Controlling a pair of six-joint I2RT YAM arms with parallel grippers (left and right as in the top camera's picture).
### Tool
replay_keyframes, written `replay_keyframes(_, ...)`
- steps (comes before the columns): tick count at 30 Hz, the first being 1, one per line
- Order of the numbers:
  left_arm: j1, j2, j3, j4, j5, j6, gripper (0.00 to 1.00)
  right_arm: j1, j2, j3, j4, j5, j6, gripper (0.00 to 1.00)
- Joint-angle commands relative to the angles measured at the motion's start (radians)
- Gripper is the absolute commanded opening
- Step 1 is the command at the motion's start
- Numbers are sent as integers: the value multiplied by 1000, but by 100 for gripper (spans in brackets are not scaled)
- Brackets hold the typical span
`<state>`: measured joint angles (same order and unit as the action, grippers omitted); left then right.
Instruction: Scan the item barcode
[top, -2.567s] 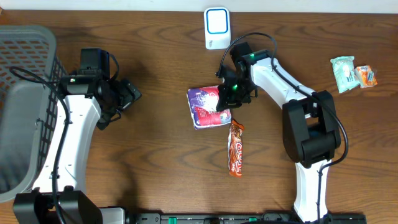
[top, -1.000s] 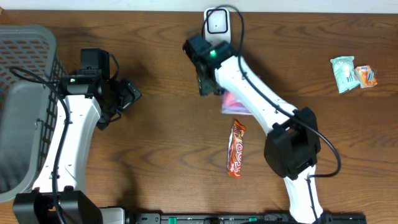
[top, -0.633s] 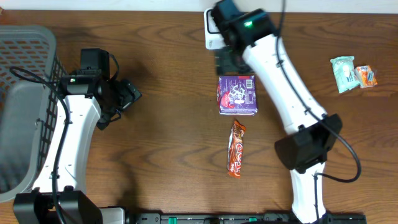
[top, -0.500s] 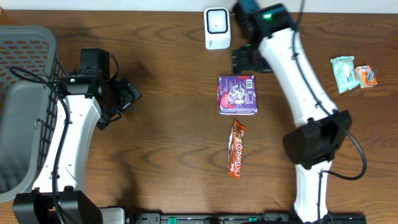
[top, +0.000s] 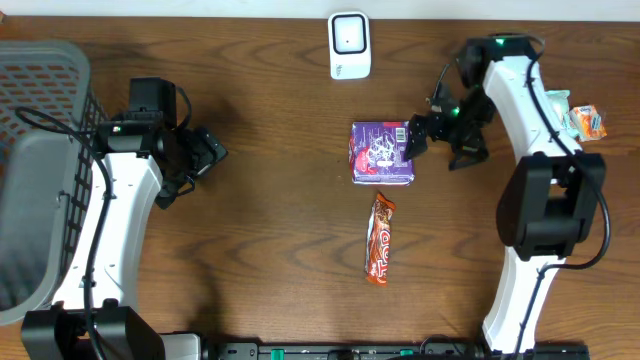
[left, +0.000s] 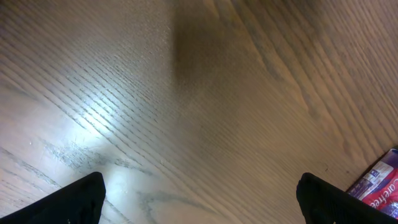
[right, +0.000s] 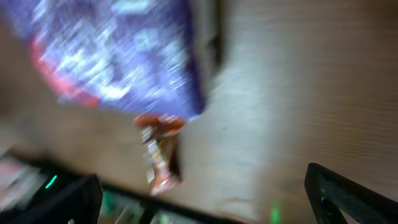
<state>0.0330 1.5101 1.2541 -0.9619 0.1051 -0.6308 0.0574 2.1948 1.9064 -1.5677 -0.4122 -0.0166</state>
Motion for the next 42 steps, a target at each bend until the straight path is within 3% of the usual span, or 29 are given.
replay_keyframes(1, 5, -3, 0, -2, -10, 6, 98, -23, -2, -13, -16, -278, -198, 99)
replay_keyframes(15, 5, -3, 0, -2, -10, 6, 98, -40, -2, -24, 53, -320, -209, 99)
replay_keyframes(23, 5, -3, 0, -2, -10, 6, 98, -40, -2, -163, 229, -320, -91, 99)
replay_keyframes(27, 5, -3, 0, -2, -10, 6, 98, -40, -2, -259, 333, -320, -81, 94)
replay_keyframes(35, 5, -3, 0, -2, -10, 6, 98, -39, -2, -436, 580, -328, -49, 69)
replay_keyframes(38, 5, -3, 0, -2, -10, 6, 98, -37, -2, -478, 640, -333, -35, 48)
replay_keyframes(41, 5, -3, 0, -2, -10, 6, 98, -36, -2, -486, 656, -344, -34, 5)
replay_keyframes(42, 5, -3, 0, -2, -10, 6, 98, -36, -3, -484, 655, -347, -27, 1)
